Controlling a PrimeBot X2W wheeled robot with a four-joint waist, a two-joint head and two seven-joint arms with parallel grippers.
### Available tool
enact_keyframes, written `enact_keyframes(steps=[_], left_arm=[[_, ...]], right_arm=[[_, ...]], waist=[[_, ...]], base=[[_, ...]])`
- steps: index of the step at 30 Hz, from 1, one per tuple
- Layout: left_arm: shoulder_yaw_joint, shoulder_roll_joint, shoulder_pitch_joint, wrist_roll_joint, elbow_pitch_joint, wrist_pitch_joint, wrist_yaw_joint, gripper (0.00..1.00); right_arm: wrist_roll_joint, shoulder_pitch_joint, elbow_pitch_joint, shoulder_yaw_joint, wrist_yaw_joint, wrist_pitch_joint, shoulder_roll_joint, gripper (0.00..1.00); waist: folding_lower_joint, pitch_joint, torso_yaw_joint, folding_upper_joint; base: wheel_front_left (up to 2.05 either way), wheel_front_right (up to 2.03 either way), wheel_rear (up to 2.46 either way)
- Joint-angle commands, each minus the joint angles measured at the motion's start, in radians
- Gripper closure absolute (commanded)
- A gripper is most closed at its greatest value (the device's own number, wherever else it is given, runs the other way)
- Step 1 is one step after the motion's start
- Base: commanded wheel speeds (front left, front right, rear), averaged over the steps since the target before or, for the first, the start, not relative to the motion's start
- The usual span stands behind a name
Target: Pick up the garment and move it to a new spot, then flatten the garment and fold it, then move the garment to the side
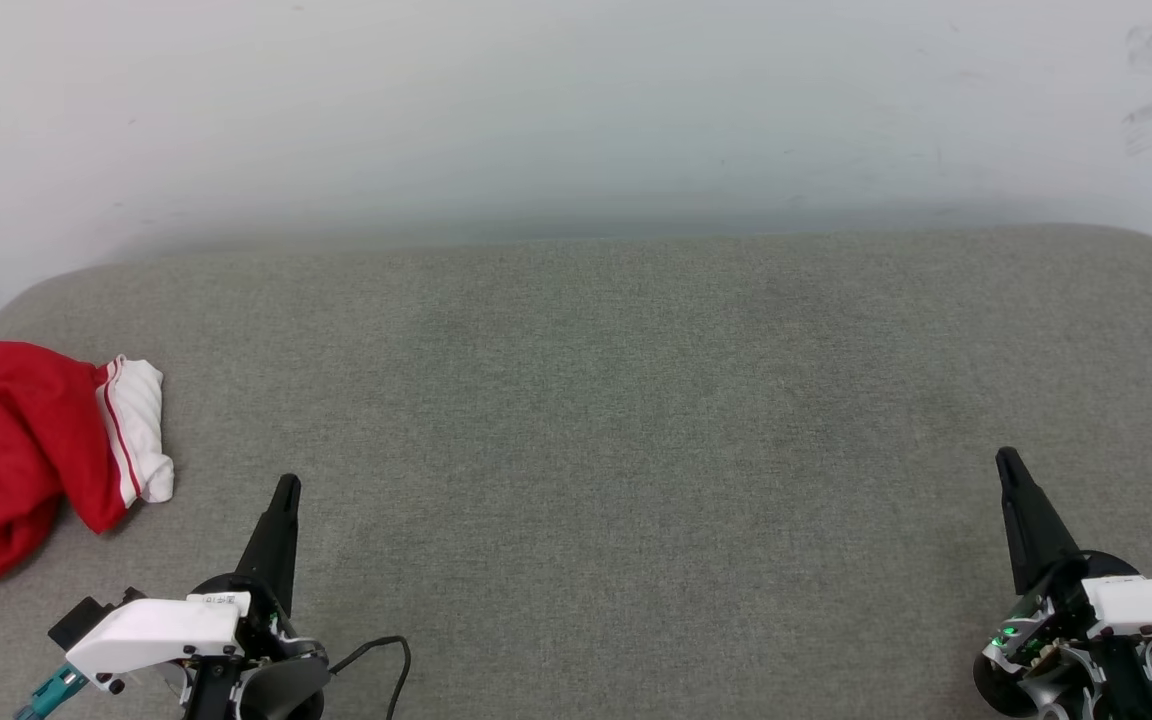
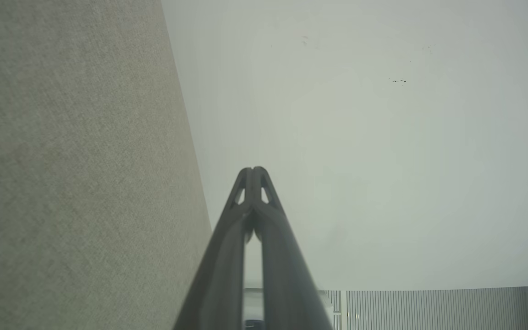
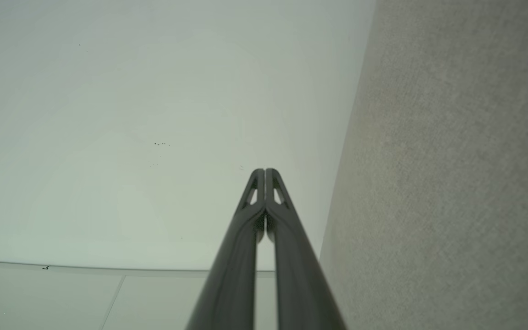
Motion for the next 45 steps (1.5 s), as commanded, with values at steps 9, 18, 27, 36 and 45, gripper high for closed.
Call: enact_keyframes(steps=[9,18,27,36,45], left_arm=[[0.003,-0.001,-0.009,0.003,0.001,0.003,-0.002,1.0],[0.003,-0.001,-0.009,0.003,0.001,0.003,-0.002,1.0],[0.003,-0.001,-0.009,0.002,0.001,0.002,-0.002,1.0],[-0.005,-0.003,0.018,0.001,0.018,-0.005,0.0,0.0],[0.0,-0.002,0.026,0.057,-0.015,-0.051,0.0,0.0]], right_arm=[[-0.006,-0.012,0.001,-0.001,0.0,0.002,0.003,1.0],[-0.006,-0.012,0.001,-0.001,0.0,0.002,0.003,1.0],[-0.006,-0.012,0.001,-0.001,0.0,0.002,0.003,1.0],[-0.001,0.019,0.021,0.002,0.0,-0.004,0.001,0.0],[-0.088,0.033,-0.004,-0.007,0.0,-0.05,0.001,0.0]], waist=[[0.0,0.0,0.0,0.0],[0.0,0.0,0.0,0.0],[0.0,0.0,0.0,0.0],[0.0,0.0,0.0,0.0],[0.0,0.001,-0.001,0.0]], base=[[0.0,0.0,0.0],[0.0,0.0,0.0],[0.0,0.0,0.0],[0.0,0.0,0.0],[0.0,0.0,0.0]])
